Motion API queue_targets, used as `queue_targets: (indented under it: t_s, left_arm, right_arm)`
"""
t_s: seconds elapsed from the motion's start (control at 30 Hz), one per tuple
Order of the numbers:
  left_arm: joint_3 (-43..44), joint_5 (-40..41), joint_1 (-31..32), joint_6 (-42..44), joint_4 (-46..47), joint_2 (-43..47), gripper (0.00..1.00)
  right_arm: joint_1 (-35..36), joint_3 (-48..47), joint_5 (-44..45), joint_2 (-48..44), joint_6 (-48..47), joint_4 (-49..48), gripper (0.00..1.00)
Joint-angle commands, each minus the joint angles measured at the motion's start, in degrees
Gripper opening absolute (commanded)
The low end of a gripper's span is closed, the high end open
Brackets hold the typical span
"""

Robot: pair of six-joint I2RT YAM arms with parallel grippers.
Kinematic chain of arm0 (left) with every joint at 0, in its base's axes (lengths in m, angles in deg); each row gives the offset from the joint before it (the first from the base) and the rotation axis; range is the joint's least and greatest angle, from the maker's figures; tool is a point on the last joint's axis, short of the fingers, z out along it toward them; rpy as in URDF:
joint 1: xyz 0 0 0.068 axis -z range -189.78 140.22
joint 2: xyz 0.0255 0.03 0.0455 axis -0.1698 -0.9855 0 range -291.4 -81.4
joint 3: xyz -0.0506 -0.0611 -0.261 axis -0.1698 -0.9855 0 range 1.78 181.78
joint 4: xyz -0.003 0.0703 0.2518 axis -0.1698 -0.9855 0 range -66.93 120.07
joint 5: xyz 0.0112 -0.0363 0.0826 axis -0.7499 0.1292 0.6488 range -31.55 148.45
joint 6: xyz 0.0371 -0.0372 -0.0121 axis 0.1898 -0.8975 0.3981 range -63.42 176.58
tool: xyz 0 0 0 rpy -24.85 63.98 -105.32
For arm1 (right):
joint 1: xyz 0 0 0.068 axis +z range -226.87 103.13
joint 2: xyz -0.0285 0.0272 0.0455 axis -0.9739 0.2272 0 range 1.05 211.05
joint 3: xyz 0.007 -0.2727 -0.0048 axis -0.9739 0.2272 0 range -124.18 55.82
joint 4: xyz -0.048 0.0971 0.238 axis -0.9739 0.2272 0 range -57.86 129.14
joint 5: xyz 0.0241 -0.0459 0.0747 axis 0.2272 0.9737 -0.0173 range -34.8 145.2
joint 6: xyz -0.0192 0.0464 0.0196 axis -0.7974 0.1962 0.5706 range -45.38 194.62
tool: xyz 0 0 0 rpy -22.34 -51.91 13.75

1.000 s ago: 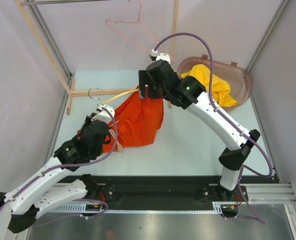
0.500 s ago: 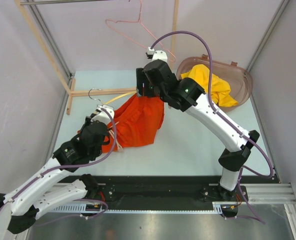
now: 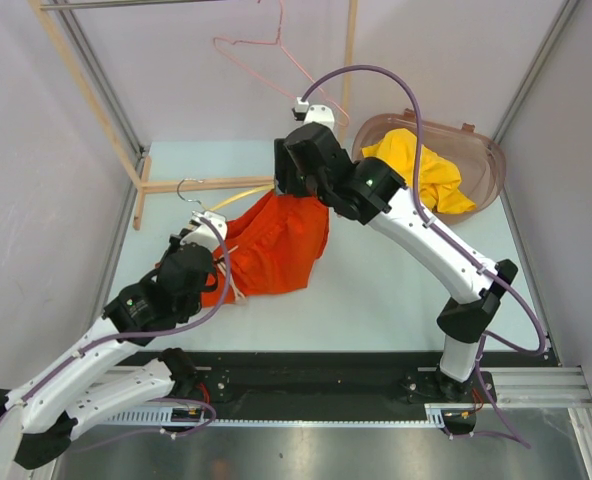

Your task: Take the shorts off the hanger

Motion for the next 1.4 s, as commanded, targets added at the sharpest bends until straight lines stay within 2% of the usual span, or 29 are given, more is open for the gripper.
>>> queue_targets:
  t_s: [0.0, 0.1, 0.2, 0.3, 0.33, 0.4, 0.43, 0.47, 0.7, 0.97, 1.27, 1.37]
  left_arm:
    - [1.49, 0.66, 0.37, -4.19, 2.55, 0.08, 0.0]
    - [1.93, 0.49, 0.37, -4.01, 2.63, 0.08, 0.0]
    - [2.28, 0.4, 0.37, -4.1, 2.2, -0.1, 0.0]
    - [2.72, 0.49, 0.37, -5.33, 1.67, -0.53, 0.0]
    - [2.98, 0.57, 0.29, -6.11, 1.23, -0.97, 0.0]
    - [3.33, 0.84, 0.29, -6.99, 0.88, -1.41, 0.0]
    - [3.42, 1.01, 0.29, -7.96, 0.7, -1.85, 0.0]
    - [3.42, 1.54, 0.29, -8.49, 0.44, -2.03, 0.0]
    - [2.28, 3.99, 0.29, -10.6, 0.44, -1.42, 0.0]
    - [2.89, 6.02, 0.2, -15.61, -3.08, -2.03, 0.0]
    - [6.05, 5.94, 0.2, -15.61, -2.64, -4.31, 0.0]
    - [8.42, 3.22, 0.2, -15.61, -1.59, -4.84, 0.0]
  right_arm:
    - [-0.12, 2.7, 1.66, -1.7, 1.17, -0.19, 0.63]
    - [-0.21, 3.05, 1.75, -1.7, 0.56, -0.55, 0.58]
    - [-0.39, 3.84, 2.19, -2.14, 0.29, -0.89, 0.45]
    - [-0.65, 6.12, 2.1, -3.37, 0.2, -2.12, 0.31]
    - [-0.74, 6.65, 2.1, -3.72, 0.29, -2.39, 0.23]
    - [-1.09, 8.23, 2.27, -4.86, 0.29, -3.09, 0.14]
    - [-1.26, 8.85, 3.06, -5.21, 0.55, -3.09, 0.04]
    - [-1.7, 9.46, 3.5, -5.65, 0.9, -3.01, 0.0]
    - [-6.71, 20.7, 5.7, -14.26, 3.72, -4.67, 0.0]
    - [-13.04, 38.46, 4.3, -30.51, 6.09, -7.05, 0.0]
    - [-15.94, 42.69, 2.98, -37.38, 4.95, -4.5, 0.0]
    - [-15.86, 43.66, -1.14, -37.83, 3.81, -7.48, 0.0]
